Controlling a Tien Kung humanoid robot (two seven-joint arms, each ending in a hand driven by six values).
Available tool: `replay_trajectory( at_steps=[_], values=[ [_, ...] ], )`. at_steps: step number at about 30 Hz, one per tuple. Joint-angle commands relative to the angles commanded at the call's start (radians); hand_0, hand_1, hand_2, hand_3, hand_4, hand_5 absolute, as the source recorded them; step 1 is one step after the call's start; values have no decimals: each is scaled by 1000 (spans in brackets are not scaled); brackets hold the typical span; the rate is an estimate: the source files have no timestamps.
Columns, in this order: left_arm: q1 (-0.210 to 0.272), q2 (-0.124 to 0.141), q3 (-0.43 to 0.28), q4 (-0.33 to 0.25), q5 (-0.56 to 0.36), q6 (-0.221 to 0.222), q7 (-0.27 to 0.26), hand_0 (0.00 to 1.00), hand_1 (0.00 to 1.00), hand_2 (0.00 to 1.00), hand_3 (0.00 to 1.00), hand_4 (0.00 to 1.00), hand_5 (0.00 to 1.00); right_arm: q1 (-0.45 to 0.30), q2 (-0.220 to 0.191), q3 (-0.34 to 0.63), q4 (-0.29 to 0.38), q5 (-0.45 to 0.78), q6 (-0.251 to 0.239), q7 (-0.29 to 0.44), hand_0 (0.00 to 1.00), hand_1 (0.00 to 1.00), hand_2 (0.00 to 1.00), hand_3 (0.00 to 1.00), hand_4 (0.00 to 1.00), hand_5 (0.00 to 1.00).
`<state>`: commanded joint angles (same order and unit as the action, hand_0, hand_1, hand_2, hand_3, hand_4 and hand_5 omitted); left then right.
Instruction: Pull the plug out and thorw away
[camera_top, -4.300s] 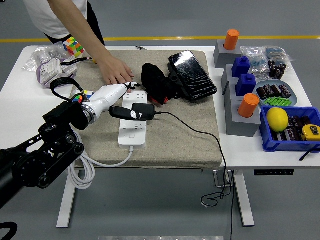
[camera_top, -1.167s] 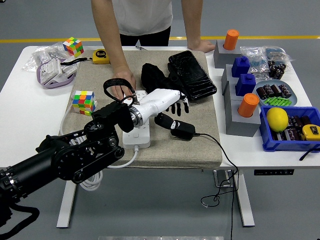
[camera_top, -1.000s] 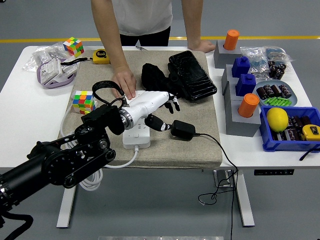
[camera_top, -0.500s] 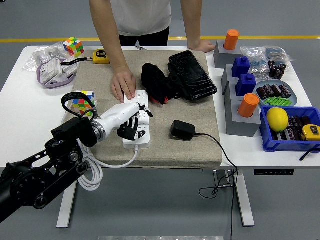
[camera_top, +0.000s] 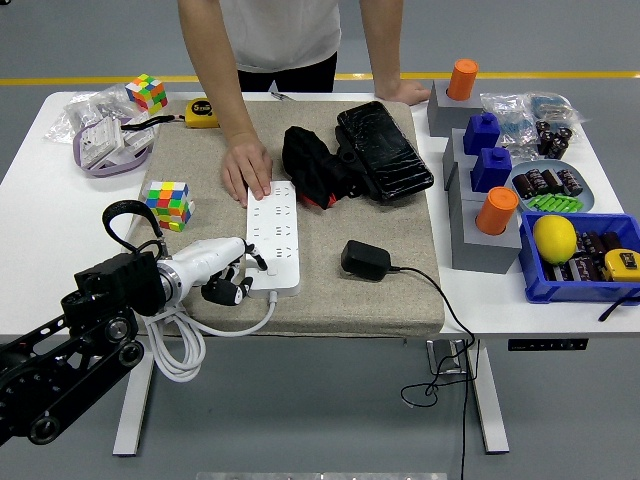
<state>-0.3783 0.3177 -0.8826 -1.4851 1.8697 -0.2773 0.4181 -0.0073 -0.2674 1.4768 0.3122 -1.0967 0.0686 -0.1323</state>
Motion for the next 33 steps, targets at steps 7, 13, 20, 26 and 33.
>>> replay_trajectory(
  at_steps=[7, 13, 20, 26, 33],
  values=[
    [-4, -2, 13, -13, -7, 5, -5, 72, 28, 93, 768, 455, 2, -1, 0, -1, -1, 0, 0, -1, 568, 648, 671, 572, 969, 514],
    [-8, -11, 27, 15, -7, -8, 8, 73, 28, 93, 765, 455, 2, -1, -1, -3, 0, 1, -1, 0, 570, 649, 671, 572, 969, 514],
    [-11, -11, 33, 31, -3, -17, 17, 72, 28, 94, 745, 455, 2, -1, -1, 0, -2, -1, 1, -1, 570, 649, 671, 571, 969, 514],
    [-10, -11, 28, 21, -3, -14, 15, 72, 27, 93, 735, 453, 2, 2, -1, 0, -1, 0, 0, 0, 568, 649, 670, 571, 969, 514],
    [-24, -12, -18, -13, 58, 116, -99, 164, 128, 206, 680, 634, 2, 2, -1, -1, -2, -1, 0, -1, 571, 649, 671, 571, 969, 514]
  ],
)
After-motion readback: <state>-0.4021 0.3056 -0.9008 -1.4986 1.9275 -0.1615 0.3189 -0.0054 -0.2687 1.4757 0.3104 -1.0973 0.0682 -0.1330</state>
